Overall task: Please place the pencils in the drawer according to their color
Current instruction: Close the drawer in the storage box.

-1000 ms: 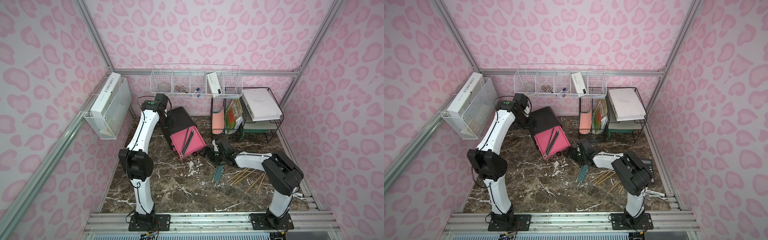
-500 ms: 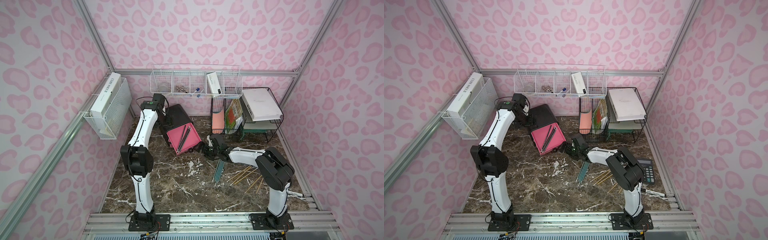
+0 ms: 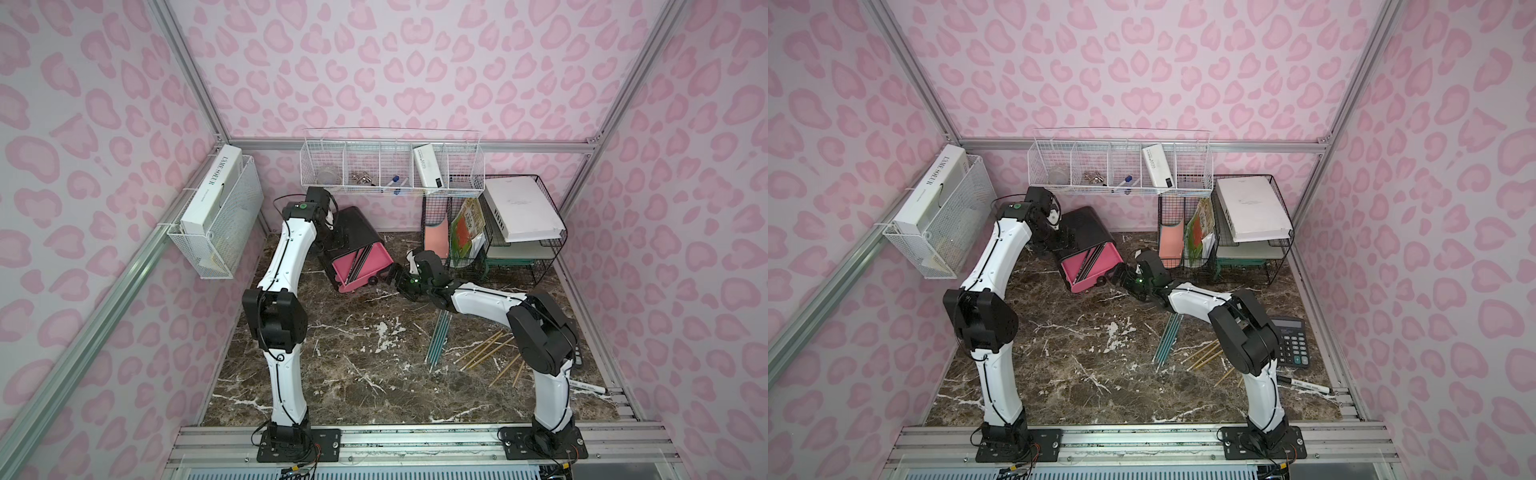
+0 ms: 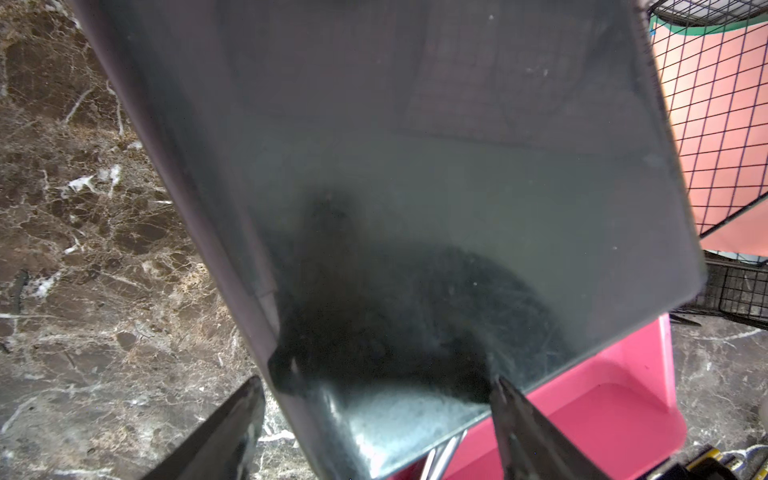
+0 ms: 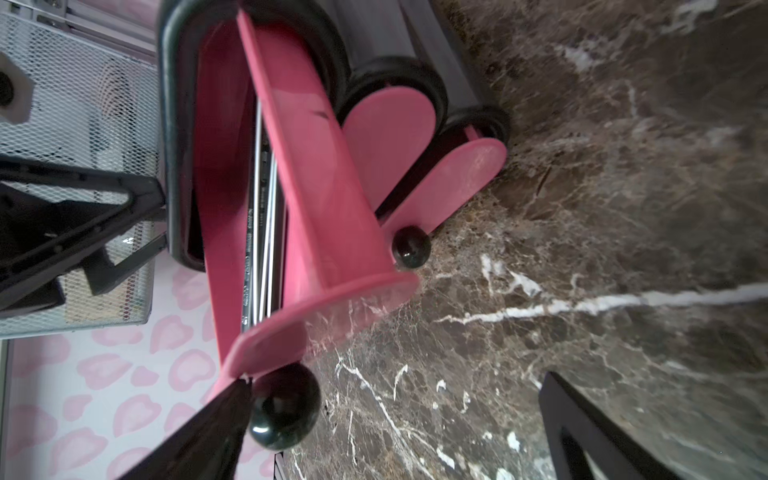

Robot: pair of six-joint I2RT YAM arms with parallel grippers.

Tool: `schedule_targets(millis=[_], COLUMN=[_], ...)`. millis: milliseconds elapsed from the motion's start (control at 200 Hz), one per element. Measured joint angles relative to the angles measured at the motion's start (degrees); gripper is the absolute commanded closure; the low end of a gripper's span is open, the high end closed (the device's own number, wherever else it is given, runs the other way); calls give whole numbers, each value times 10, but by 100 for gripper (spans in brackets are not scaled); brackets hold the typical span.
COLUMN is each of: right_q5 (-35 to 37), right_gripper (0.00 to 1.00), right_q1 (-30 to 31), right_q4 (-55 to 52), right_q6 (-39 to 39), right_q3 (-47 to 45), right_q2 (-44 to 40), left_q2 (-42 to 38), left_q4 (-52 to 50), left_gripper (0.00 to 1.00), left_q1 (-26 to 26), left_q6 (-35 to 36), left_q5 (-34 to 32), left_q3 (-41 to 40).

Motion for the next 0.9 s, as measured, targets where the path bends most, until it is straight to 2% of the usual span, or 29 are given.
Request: schedule_targets(millis=[715,900], right_q5=[-32,-47], right_gripper=[0,0], right_q1=[5,13], right_q4=[-11,-26], right_q6=[47,49], right_q3=[261,285], right_q2=[183,200], left_q2=[-9,-10], left_q4=[21,23], left_gripper=[17,17], left_q1=[0,1], left_q6=[-15,-15], left_q5=[10,10], left_q3=[-31,-33])
